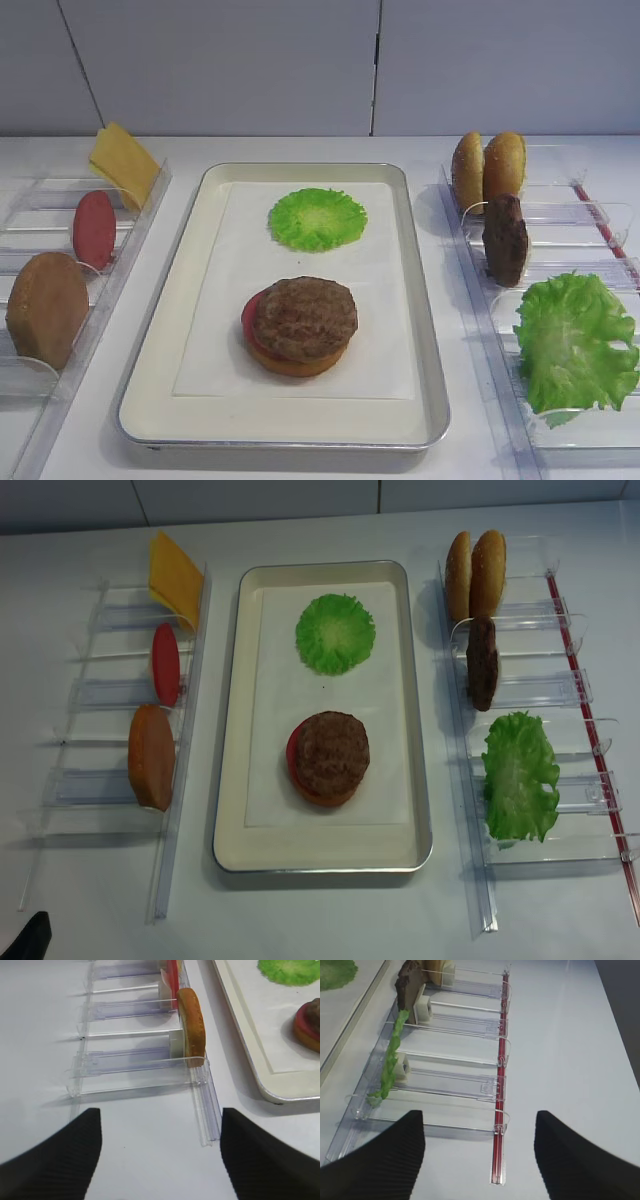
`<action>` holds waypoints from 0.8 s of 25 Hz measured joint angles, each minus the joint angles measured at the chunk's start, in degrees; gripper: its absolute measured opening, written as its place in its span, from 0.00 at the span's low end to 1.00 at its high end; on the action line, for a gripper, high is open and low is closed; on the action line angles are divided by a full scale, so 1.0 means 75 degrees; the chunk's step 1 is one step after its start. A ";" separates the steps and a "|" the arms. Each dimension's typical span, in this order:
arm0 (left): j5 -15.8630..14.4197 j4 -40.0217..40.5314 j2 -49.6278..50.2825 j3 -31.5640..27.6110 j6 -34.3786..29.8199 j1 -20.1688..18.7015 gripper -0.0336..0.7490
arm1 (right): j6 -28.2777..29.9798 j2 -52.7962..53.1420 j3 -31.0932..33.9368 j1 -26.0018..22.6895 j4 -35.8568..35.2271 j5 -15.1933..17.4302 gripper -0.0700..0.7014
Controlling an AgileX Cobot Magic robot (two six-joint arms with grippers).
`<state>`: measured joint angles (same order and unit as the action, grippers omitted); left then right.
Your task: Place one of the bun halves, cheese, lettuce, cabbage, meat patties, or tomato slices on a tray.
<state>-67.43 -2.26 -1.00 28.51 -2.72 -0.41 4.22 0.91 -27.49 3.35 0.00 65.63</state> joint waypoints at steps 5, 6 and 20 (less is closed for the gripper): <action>0.0000 0.0000 0.0000 0.0000 0.0000 0.0000 0.65 | 0.0000 0.0000 0.0000 0.0000 0.0000 0.0000 0.75; 0.0000 0.0000 0.0000 0.0000 0.0000 0.0000 0.65 | 0.0000 0.0000 0.0000 0.0000 0.0000 0.0000 0.75; 0.0000 0.0000 0.0000 0.0000 0.0000 0.0000 0.65 | -0.0033 0.0000 0.0000 0.0000 0.0000 0.0000 0.75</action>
<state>-67.43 -2.26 -1.00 28.51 -2.72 -0.41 3.98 0.91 -27.49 3.35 0.00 65.63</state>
